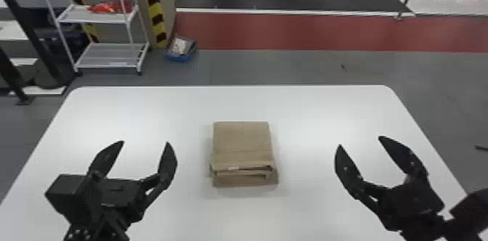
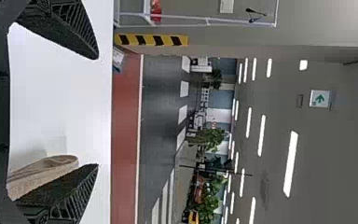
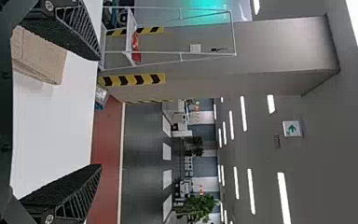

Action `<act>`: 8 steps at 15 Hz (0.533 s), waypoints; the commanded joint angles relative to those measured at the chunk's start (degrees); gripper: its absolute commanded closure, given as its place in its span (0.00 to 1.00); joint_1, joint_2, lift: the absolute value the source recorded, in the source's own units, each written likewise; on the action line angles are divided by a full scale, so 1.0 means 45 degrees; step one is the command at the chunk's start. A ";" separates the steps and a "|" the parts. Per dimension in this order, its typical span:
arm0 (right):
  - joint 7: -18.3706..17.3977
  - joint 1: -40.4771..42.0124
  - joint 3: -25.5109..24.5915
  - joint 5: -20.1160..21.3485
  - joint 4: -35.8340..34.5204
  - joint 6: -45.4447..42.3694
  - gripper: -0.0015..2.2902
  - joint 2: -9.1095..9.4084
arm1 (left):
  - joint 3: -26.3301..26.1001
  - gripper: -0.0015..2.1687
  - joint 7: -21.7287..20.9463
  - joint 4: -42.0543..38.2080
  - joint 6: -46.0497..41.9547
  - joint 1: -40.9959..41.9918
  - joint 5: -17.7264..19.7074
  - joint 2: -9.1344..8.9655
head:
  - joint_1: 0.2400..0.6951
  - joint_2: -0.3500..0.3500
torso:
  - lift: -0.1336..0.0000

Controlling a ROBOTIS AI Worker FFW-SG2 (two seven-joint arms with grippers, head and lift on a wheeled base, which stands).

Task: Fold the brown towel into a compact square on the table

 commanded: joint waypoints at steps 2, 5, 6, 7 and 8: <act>0.0108 0.0553 -0.0009 -0.0104 -0.0953 0.0693 0.03 0.0011 | 0.0288 0.01 0.0132 -0.0225 -0.1860 0.0617 -0.0146 -0.0036 | 1.00 0.48 | 0.58; 0.0362 0.0592 -0.0184 -0.0280 -0.1188 0.1669 0.04 0.0011 | 0.0698 0.01 -0.0434 -0.0615 -0.1938 0.0969 -0.0146 0.0023 | 1.00 0.51 | 0.58; 0.0499 0.0592 -0.0224 -0.0280 -0.1383 0.2138 0.04 0.0011 | 0.0815 0.01 -0.0551 -0.0713 -0.1899 0.1066 -0.0009 0.0042 | 1.00 0.51 | 0.58; 0.0733 0.0592 -0.0263 -0.0280 -0.1481 0.2294 0.04 0.0011 | 0.0932 0.01 -0.0844 -0.0889 -0.1899 0.1203 0.0030 0.0023 | 1.00 0.52 | 0.58; 0.0870 0.0612 -0.0282 -0.0280 -0.1539 0.2255 0.04 0.0011 | 0.0932 0.01 -0.0923 -0.1025 -0.1899 0.1340 0.0089 0.0042 | 1.00 0.53 | 0.58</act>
